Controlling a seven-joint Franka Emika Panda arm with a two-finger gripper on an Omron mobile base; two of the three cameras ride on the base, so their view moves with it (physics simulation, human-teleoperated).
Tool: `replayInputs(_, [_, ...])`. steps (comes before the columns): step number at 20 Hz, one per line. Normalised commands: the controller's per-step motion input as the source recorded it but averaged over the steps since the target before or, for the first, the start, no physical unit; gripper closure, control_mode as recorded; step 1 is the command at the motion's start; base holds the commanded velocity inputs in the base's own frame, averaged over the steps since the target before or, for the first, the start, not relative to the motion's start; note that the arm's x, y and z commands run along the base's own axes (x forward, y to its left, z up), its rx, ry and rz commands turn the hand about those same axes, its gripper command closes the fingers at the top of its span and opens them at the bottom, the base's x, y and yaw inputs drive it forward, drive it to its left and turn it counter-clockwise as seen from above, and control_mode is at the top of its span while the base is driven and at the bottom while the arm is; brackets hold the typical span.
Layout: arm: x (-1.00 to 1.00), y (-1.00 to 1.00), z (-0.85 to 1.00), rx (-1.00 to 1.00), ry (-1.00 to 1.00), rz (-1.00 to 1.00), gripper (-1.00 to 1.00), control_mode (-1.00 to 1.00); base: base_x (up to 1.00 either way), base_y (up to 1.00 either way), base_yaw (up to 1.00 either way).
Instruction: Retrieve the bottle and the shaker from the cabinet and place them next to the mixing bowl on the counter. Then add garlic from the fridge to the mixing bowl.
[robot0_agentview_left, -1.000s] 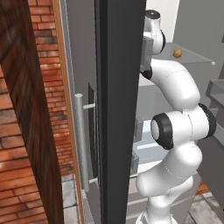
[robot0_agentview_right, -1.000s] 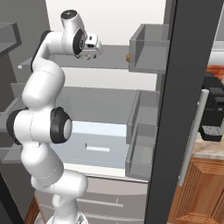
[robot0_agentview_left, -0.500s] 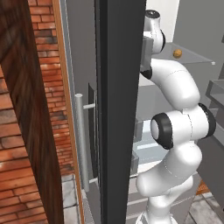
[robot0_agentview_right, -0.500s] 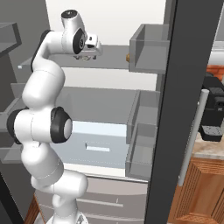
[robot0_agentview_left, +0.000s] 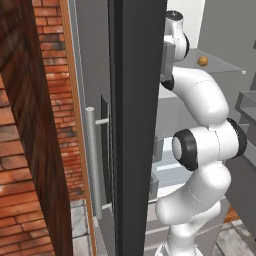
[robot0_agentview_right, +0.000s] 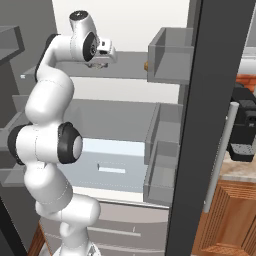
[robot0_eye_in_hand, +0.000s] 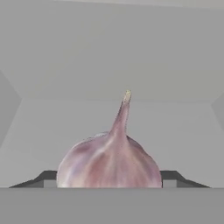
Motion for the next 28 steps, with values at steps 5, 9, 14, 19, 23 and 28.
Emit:
replayInputs(5, [0.0,0.0,0.0,0.0,0.0,0.0,1.0,-1.0,0.0,0.0,0.0])
replayInputs(9, [-0.53,-0.05,0.0,0.01,0.0,0.0,1.0,-1.0,0.0,0.0,0.0])
replayInputs(14, [-1.0,-0.25,0.0,0.08,-0.1,0.0,1.0,-1.0,0.0,0.0,0.0])
replayInputs(19, [-1.0,-0.22,0.0,0.1,-0.12,0.0,1.0,-1.0,0.0,0.0,0.0])
replayInputs(23, [-1.0,-0.08,0.06,0.02,-0.01,0.0,1.0,-1.0,0.0,0.0,0.0])
replayInputs(28, [-1.0,-0.02,0.07,0.0,0.0,0.0,1.0,-1.0,0.0,0.0,0.0])
